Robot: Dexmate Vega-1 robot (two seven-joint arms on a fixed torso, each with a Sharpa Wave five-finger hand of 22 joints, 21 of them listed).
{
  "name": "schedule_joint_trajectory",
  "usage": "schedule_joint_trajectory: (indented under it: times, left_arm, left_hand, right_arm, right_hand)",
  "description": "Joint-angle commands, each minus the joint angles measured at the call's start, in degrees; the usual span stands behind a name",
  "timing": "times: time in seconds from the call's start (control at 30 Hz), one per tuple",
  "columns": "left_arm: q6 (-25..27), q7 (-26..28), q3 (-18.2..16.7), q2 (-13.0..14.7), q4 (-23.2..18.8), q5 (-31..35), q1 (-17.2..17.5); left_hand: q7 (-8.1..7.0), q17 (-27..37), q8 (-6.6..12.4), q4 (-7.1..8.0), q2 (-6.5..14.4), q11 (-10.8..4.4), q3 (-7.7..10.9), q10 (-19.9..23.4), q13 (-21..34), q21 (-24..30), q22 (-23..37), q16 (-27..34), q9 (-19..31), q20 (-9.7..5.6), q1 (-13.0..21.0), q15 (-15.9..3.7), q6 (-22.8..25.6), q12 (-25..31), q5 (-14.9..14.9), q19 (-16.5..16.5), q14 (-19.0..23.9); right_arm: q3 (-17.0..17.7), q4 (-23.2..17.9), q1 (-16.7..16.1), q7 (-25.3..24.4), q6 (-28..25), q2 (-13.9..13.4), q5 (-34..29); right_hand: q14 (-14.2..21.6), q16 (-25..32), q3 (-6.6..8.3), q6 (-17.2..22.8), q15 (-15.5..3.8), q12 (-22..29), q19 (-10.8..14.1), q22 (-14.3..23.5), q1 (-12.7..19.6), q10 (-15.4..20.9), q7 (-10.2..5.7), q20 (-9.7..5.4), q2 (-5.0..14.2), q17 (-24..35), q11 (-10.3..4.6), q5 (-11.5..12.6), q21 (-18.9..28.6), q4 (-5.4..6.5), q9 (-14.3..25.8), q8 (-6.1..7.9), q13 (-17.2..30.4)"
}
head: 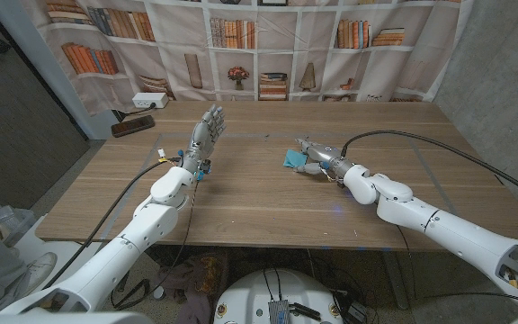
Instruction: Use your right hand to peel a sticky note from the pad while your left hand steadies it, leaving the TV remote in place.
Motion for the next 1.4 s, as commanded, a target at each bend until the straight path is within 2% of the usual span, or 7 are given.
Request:
schedule_joint_trajectory:
  times: [0.03,0.77,0.87,1.1,1.17,1.27,1.4]
  left_arm:
    - [-0.2,0.1,-0.1,-0.1,-0.3,-0.2,0.4]
    - [-0.5,-2.1,0.6,-0.5,1.0,-0.6,-1.3]
    - [-4.7,-4.6,-0.1,-3.5,3.6,-3.3,-1.6]
    - [-5.5,-5.3,0.1,-3.1,2.6,-2.2,-2.3]
    - [-6.3,-6.4,0.3,-2.9,3.1,-1.8,-2.9]
    - [-6.9,-7.5,0.6,-2.2,3.3,-0.8,-3.6]
    - [-4.8,-2.9,0.9,-0.5,0.7,4.1,-3.8]
  left_hand:
    - [0.10,0.0,-0.26,0.07,0.2,0.31,-0.32,0.4,0.3,0.0,0.0,0.1,0.3,0.25,0.3,-0.84,0.2,0.1,0.0,0.2,0.1]
    - [0.14,0.1,-0.14,0.09,0.3,0.32,-0.47,0.4,0.3,0.0,0.0,0.1,0.3,0.47,0.3,-0.62,0.6,0.1,0.0,0.0,-0.1]
    - [1.24,0.1,1.87,0.03,0.5,-0.27,-0.69,1.5,0.3,0.0,0.0,0.2,0.3,0.68,0.3,-0.72,6.9,0.5,-0.1,0.1,0.3]
    - [-0.48,0.0,2.81,-0.34,0.8,-0.53,-0.57,1.6,0.3,0.0,0.0,0.1,0.2,0.69,0.9,-1.12,10.8,0.4,-0.1,0.2,0.3]
    - [-1.31,-0.1,2.95,-1.44,2.7,-0.69,0.96,1.1,0.3,0.0,-0.1,-0.1,0.1,0.73,3.4,-1.11,12.1,0.1,0.0,0.1,-0.2]
    - [-1.39,-0.3,2.62,-5.72,7.3,-0.96,5.76,0.0,0.2,-0.2,-0.1,-0.3,0.0,1.22,10.7,-1.08,13.9,-0.2,0.7,-0.7,-1.2]
    - [-2.29,-0.3,3.87,-10.14,8.8,-1.18,9.85,-0.7,0.2,-0.2,-0.1,-0.2,-0.1,1.48,17.0,-1.09,20.3,-0.3,2.5,-1.3,-1.8]
  right_arm:
    - [1.0,-0.6,-1.2,-2.9,0.4,-0.2,0.3]
    - [6.2,-6.5,-2.0,-3.6,1.2,-2.3,4.0]
    - [6.7,-6.8,-1.7,-3.8,1.5,-2.6,3.7]
    - [7.3,-6.6,-0.7,-3.0,1.8,-3.0,3.4]
    - [7.3,-6.7,-0.5,-2.9,2.2,-3.2,3.2]
    - [7.5,-7.0,-0.3,-2.4,2.7,-3.7,3.1]
    - [7.5,-7.2,0.2,-1.6,3.3,-4.3,2.4]
  right_hand:
    - [1.2,0.0,0.63,-9.8,-0.24,0.9,0.8,0.2,1.5,1.4,-0.22,-0.02,-0.07,-0.1,-0.51,0.3,-0.1,0.11,0.2,0.31,0.8]
    - [2.8,-0.1,0.58,-8.1,-0.74,2.4,1.8,0.2,1.8,3.1,-0.21,0.13,-0.48,0.1,-1.69,0.0,-0.1,0.87,0.2,0.62,1.6]
    - [2.7,-0.1,0.57,-8.1,-0.73,2.5,1.7,0.2,1.8,3.0,-0.24,0.21,-0.47,0.1,-1.67,0.0,-0.2,0.92,0.2,0.61,1.6]
    - [2.7,-0.2,0.57,-7.4,-0.69,2.5,1.7,0.2,1.8,2.9,-0.27,0.33,-0.44,0.1,-1.57,0.1,-0.3,1.03,0.2,0.80,1.7]
    - [2.7,-0.2,0.57,-7.2,-0.69,2.5,1.6,0.2,1.8,2.9,-0.23,0.37,-0.45,0.1,-1.66,0.1,-0.3,1.04,0.1,0.87,1.8]
    - [2.8,-0.2,0.59,-7.0,-0.66,2.6,1.6,0.2,1.8,2.9,-0.23,0.45,-0.41,0.1,-1.70,0.1,-0.3,1.07,0.1,0.92,1.8]
    - [2.8,-0.3,0.62,-6.8,-0.62,2.6,1.7,0.2,1.9,2.9,-0.20,0.50,-0.42,0.1,-1.68,0.2,-0.3,1.05,0.1,0.93,1.8]
